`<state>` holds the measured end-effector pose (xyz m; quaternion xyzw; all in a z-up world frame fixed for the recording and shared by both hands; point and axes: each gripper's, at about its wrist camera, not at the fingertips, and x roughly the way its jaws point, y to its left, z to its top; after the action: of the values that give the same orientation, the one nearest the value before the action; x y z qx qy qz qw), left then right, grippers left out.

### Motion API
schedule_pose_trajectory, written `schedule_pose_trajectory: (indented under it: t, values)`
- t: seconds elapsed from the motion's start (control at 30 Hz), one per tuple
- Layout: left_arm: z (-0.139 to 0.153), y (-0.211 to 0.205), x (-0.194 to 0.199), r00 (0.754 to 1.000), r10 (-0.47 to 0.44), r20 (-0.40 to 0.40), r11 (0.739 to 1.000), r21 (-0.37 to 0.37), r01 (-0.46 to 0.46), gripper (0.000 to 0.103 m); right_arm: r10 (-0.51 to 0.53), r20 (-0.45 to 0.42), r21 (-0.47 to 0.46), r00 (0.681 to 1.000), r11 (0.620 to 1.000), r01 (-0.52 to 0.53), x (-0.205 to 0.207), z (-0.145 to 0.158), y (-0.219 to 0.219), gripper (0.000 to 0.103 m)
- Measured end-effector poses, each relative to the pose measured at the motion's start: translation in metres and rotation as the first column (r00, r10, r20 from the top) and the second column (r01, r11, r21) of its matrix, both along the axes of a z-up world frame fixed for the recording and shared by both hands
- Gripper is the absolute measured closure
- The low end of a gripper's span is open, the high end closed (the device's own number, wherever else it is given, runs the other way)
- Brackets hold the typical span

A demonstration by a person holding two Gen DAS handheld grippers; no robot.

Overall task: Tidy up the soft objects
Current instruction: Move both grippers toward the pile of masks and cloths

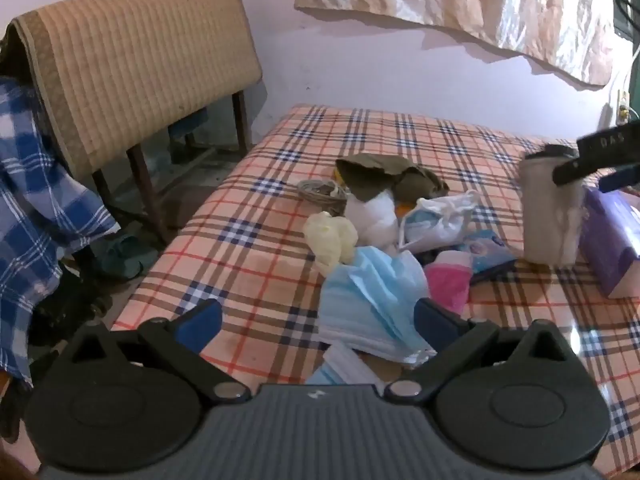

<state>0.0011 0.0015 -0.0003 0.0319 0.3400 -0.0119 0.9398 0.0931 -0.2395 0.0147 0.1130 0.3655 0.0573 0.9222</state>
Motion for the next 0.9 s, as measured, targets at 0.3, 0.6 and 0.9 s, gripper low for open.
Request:
schedule_pose_trajectory:
  t: [0.3,0.6,0.9]
  values:
    - [-0.001,-0.001,0.006,1.000,0.001,-0.007,1.000,-0.012,-0.001,0.000,-0.012,0.030,0.003,0.999,1.000,0.012,-0.040,-0.006,-0.006,0.002]
    - [-0.001,0.001,0.006,1.000,0.017,-0.006,1.000,0.011,-0.017,0.000,0.001,0.087,0.157,0.996,0.988,-0.014,-0.082,-0.024,0.029,0.002]
    - [-0.006,0.014,0.007,0.994,0.064,-0.087,0.997,0.056,-0.060,0.000,0.116,0.085,0.130,0.990,0.983,-0.126,-0.104,-0.042,0.071,0.002]
